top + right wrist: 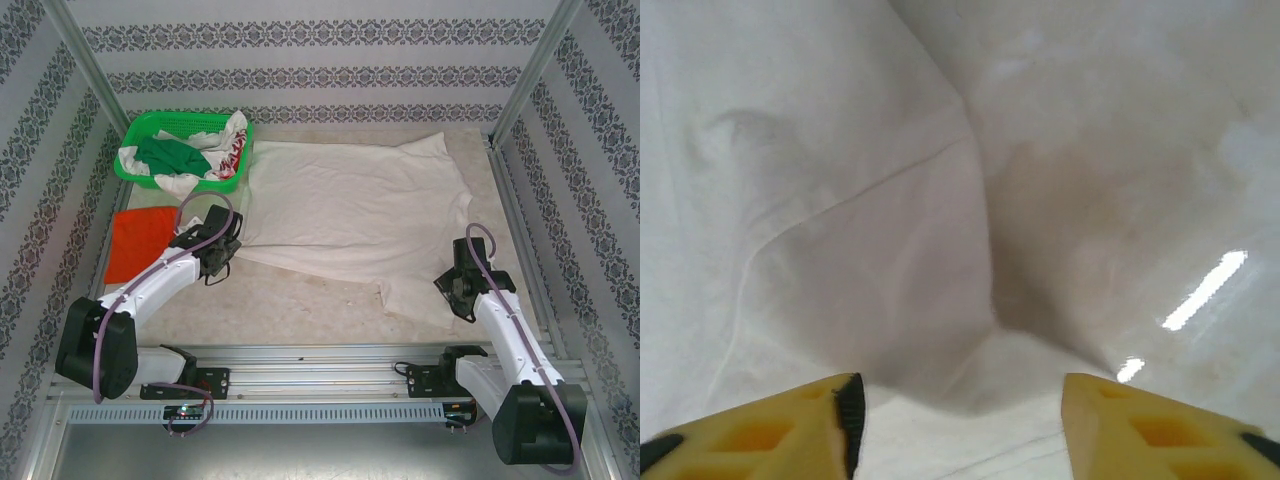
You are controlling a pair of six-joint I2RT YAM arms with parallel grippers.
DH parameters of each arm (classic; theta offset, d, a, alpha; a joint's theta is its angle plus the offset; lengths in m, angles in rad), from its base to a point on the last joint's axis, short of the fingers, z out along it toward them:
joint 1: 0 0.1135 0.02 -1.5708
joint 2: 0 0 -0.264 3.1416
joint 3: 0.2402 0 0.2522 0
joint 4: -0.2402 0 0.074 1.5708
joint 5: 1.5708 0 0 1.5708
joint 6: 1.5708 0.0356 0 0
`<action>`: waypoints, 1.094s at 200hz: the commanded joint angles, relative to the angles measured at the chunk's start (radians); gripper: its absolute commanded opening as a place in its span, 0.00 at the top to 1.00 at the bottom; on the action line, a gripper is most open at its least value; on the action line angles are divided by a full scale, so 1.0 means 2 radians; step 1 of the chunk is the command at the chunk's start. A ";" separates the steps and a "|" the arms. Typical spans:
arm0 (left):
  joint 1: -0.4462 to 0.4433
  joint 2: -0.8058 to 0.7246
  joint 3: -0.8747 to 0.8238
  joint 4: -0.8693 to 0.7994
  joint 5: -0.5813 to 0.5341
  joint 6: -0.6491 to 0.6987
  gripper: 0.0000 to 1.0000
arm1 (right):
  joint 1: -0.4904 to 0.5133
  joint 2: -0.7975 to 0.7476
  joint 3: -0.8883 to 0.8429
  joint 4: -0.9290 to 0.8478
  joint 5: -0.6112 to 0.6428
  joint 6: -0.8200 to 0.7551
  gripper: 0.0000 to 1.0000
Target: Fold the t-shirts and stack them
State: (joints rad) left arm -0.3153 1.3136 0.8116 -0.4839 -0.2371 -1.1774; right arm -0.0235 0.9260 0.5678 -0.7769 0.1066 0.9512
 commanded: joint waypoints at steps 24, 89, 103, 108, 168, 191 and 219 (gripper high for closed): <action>0.008 -0.014 -0.011 -0.016 -0.007 0.006 1.00 | 0.004 -0.043 0.034 -0.085 0.037 -0.019 0.35; 0.010 -0.015 -0.025 -0.004 -0.001 0.000 1.00 | 0.078 0.014 -0.017 -0.033 -0.046 0.043 0.38; 0.010 -0.015 -0.024 -0.005 -0.001 0.001 1.00 | 0.082 0.051 -0.011 -0.032 -0.045 0.040 0.40; 0.011 -0.015 -0.024 -0.006 -0.001 0.000 1.00 | 0.083 0.062 -0.010 -0.030 -0.044 0.036 0.40; 0.012 -0.021 -0.029 -0.003 -0.002 -0.004 1.00 | 0.088 0.176 0.003 0.024 -0.059 0.009 0.35; 0.012 -0.025 -0.032 -0.002 -0.004 -0.007 1.00 | 0.093 0.215 0.028 0.011 -0.056 -0.010 0.46; 0.013 -0.027 -0.034 -0.003 -0.005 -0.007 1.00 | 0.094 0.230 0.034 -0.004 -0.053 -0.014 0.80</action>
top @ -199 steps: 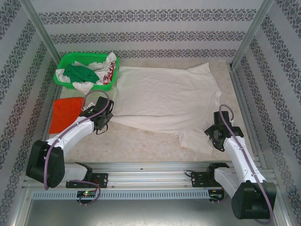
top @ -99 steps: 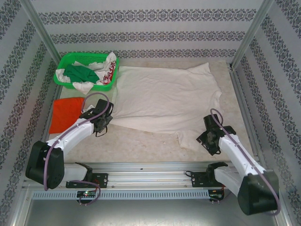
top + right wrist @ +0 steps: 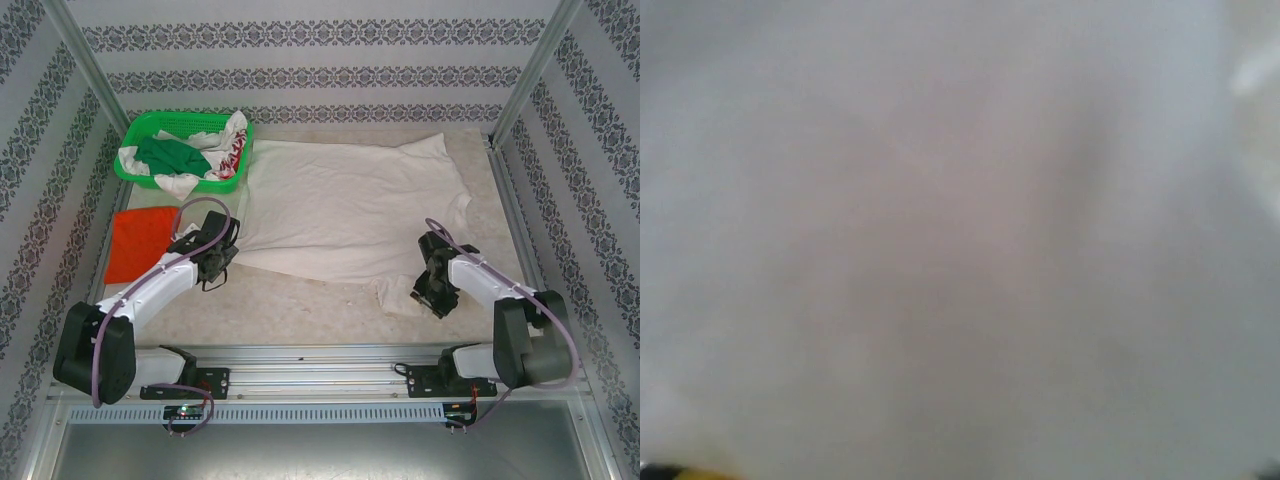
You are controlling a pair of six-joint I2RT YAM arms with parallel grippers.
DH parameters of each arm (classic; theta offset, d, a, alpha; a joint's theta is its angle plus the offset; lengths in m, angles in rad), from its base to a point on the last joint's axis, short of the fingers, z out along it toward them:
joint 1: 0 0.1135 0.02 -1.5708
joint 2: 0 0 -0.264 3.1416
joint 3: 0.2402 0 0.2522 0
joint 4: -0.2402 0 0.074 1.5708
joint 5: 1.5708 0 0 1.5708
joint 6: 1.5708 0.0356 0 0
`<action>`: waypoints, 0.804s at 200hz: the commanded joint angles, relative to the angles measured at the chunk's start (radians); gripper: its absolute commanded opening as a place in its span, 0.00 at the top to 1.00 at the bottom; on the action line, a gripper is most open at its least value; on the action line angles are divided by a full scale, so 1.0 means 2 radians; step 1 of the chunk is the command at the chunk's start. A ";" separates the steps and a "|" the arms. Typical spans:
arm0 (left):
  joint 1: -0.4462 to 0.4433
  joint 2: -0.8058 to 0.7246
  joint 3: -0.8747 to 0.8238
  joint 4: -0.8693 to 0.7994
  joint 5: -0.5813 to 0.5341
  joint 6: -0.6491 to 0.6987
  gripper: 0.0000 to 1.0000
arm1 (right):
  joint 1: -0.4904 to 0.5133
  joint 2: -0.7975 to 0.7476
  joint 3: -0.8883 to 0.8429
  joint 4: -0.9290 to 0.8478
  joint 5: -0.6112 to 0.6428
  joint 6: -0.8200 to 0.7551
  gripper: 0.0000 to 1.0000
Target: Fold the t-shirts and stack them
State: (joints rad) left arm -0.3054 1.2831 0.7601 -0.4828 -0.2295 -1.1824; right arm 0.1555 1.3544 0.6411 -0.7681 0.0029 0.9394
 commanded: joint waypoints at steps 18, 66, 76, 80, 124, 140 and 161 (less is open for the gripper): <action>0.010 -0.014 -0.010 -0.003 -0.010 -0.004 1.00 | 0.004 0.004 -0.006 -0.012 0.006 -0.003 1.00; 0.013 -0.019 -0.003 -0.005 -0.011 0.000 1.00 | 0.020 -0.120 0.004 -0.094 0.054 0.040 1.00; 0.014 -0.019 0.000 -0.006 -0.010 0.003 1.00 | 0.030 -0.161 0.001 -0.110 0.057 0.064 1.00; 0.014 -0.019 0.002 -0.006 -0.010 0.004 1.00 | 0.037 -0.178 0.000 -0.114 0.059 0.074 1.00; 0.016 -0.015 0.019 -0.005 -0.005 0.018 1.00 | 0.093 -0.300 -0.001 -0.154 0.086 0.173 1.00; 0.017 -0.010 0.028 -0.006 -0.002 0.025 1.00 | 0.101 -0.304 0.022 -0.164 0.101 0.172 1.00; 0.017 -0.005 0.036 -0.001 0.001 0.030 1.00 | 0.101 -0.291 0.060 -0.157 0.125 0.142 1.00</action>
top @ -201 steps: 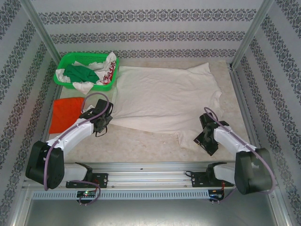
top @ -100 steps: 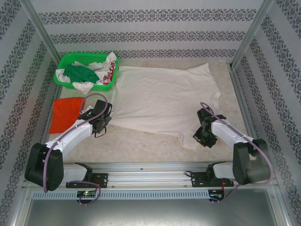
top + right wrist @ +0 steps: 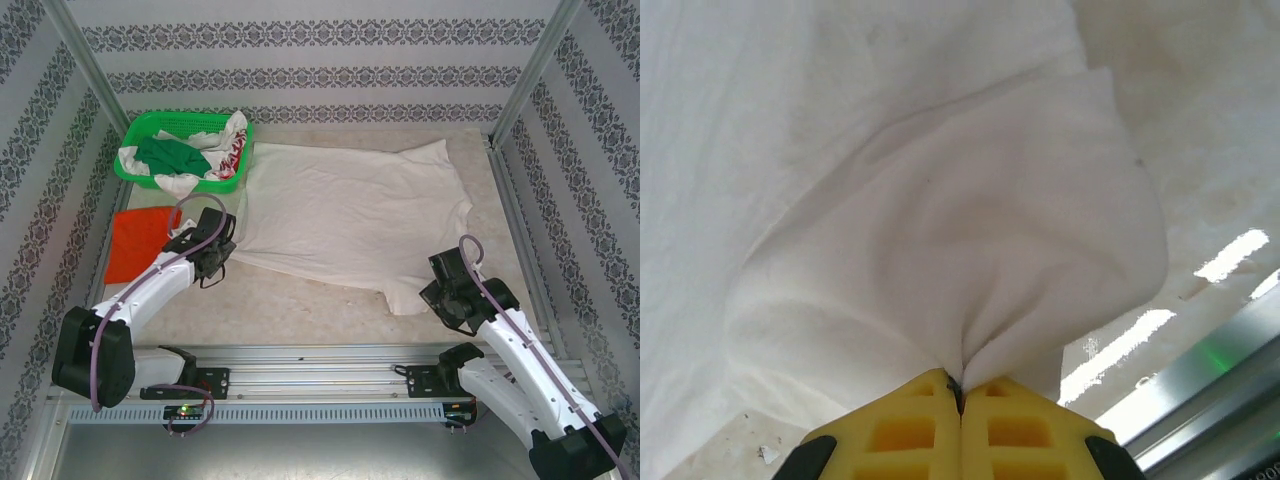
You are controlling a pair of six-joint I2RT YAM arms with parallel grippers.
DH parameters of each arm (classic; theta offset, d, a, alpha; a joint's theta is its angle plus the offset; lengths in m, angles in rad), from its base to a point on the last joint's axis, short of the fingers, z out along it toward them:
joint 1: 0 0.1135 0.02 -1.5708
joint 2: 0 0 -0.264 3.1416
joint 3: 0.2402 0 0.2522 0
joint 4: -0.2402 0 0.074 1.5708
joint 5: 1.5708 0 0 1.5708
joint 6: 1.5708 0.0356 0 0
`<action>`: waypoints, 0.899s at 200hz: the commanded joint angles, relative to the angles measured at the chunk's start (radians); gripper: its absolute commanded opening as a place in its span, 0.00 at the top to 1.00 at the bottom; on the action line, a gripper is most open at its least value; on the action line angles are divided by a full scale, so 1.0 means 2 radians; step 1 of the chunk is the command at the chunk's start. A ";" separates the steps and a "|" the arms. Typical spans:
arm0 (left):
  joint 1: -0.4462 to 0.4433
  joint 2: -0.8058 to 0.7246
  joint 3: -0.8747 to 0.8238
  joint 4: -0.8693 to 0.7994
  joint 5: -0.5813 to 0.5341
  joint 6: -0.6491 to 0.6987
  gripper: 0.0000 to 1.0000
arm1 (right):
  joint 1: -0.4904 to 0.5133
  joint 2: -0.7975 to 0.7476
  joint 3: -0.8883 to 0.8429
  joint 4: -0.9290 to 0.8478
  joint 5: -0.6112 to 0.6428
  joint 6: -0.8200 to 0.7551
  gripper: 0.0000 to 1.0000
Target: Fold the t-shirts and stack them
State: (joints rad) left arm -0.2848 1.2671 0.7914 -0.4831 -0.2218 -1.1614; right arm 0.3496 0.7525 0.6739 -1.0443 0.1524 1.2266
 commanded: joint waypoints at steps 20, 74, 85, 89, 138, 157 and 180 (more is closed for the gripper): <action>0.007 0.008 0.028 0.005 -0.003 0.028 1.00 | 0.001 0.031 0.067 0.008 0.071 -0.040 1.00; 0.019 0.029 0.048 0.015 0.002 0.050 1.00 | -0.030 0.137 0.115 0.069 0.060 -0.173 1.00; 0.023 0.035 0.051 0.019 0.004 0.055 1.00 | -0.038 0.156 0.125 0.077 0.055 -0.190 1.00; 0.024 0.038 0.052 0.019 0.005 0.056 1.00 | -0.040 0.162 0.128 0.080 0.054 -0.194 1.00; 0.037 0.092 0.078 0.034 0.033 0.065 1.00 | -0.080 0.222 0.160 0.122 0.024 -0.252 1.00; 0.037 0.110 0.092 0.037 0.035 0.069 1.00 | -0.090 0.247 0.177 0.131 0.016 -0.276 1.00; 0.037 0.129 0.110 0.039 0.035 0.079 1.00 | -0.099 0.273 0.199 0.135 0.016 -0.299 1.00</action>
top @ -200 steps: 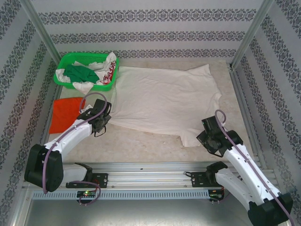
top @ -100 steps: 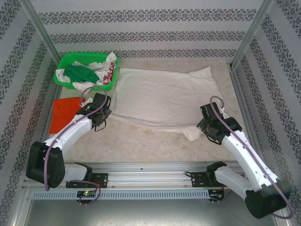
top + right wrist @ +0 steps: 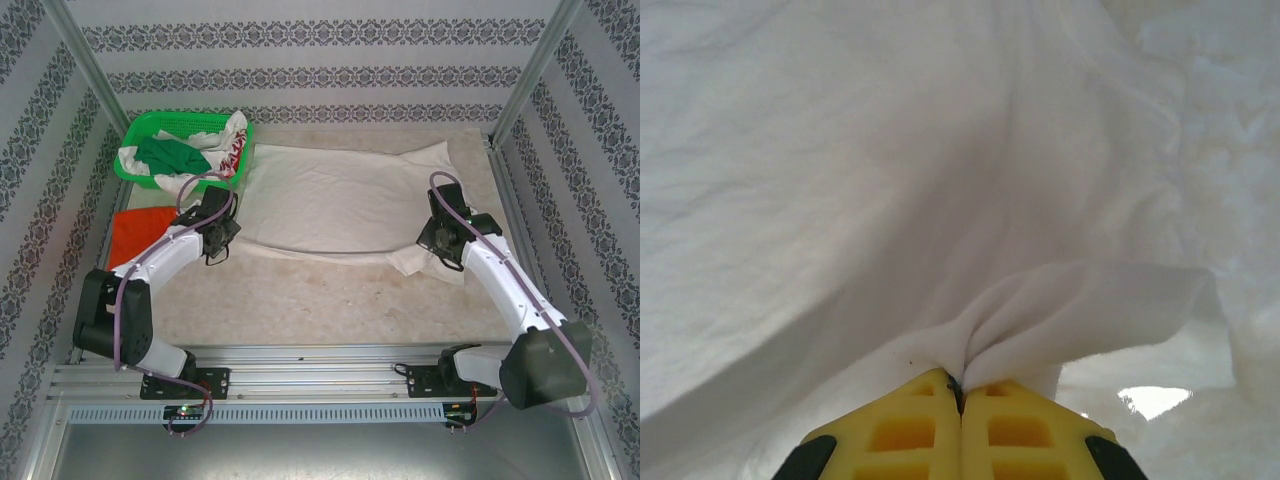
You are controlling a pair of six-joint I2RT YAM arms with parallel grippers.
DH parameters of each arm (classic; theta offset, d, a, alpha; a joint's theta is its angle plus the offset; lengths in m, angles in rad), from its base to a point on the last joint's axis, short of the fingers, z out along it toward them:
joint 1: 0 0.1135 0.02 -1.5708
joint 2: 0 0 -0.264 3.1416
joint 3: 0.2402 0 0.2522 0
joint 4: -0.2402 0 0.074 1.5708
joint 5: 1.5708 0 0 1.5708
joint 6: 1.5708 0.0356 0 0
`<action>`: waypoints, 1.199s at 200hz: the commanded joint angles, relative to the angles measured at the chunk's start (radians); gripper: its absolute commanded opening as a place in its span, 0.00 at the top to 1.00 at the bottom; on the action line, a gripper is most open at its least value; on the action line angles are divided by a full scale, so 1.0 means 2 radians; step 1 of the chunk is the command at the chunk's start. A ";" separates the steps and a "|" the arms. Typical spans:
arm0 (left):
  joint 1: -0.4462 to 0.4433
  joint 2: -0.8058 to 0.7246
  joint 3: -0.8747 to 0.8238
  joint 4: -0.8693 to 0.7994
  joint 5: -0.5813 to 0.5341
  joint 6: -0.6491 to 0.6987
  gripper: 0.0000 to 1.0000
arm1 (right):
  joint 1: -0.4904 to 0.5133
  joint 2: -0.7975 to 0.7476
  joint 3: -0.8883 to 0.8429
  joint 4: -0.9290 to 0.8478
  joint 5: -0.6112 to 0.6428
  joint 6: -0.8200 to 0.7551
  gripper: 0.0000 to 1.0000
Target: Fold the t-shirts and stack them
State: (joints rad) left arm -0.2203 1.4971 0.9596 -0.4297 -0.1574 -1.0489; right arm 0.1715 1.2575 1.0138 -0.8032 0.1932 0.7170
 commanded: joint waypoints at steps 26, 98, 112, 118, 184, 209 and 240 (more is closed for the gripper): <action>0.005 0.034 0.050 0.009 0.007 0.036 1.00 | -0.022 0.037 0.046 0.019 0.004 -0.067 1.00; 0.004 0.066 0.094 -0.003 0.010 0.053 1.00 | -0.041 0.091 0.095 0.037 -0.015 -0.123 1.00; 0.004 0.072 0.100 -0.011 0.004 0.058 1.00 | -0.044 0.100 0.102 0.042 -0.016 -0.126 1.00; 0.005 0.074 0.103 -0.015 0.002 0.059 1.00 | -0.044 0.103 0.106 0.044 -0.017 -0.127 1.00; 0.004 0.105 0.137 -0.030 0.002 0.057 1.00 | -0.053 0.146 0.146 0.059 -0.022 -0.144 1.00; 0.005 0.114 0.147 -0.034 -0.001 0.060 1.00 | -0.056 0.163 0.158 0.061 -0.024 -0.151 1.00; 0.005 0.123 0.158 -0.037 -0.005 0.063 1.00 | -0.059 0.181 0.171 0.064 -0.024 -0.154 1.00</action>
State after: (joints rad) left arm -0.2203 1.7184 1.2385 -0.4656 -0.1360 -0.9474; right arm 0.0669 1.5959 1.3148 -0.6945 0.1421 0.4351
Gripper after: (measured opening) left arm 0.044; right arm 0.040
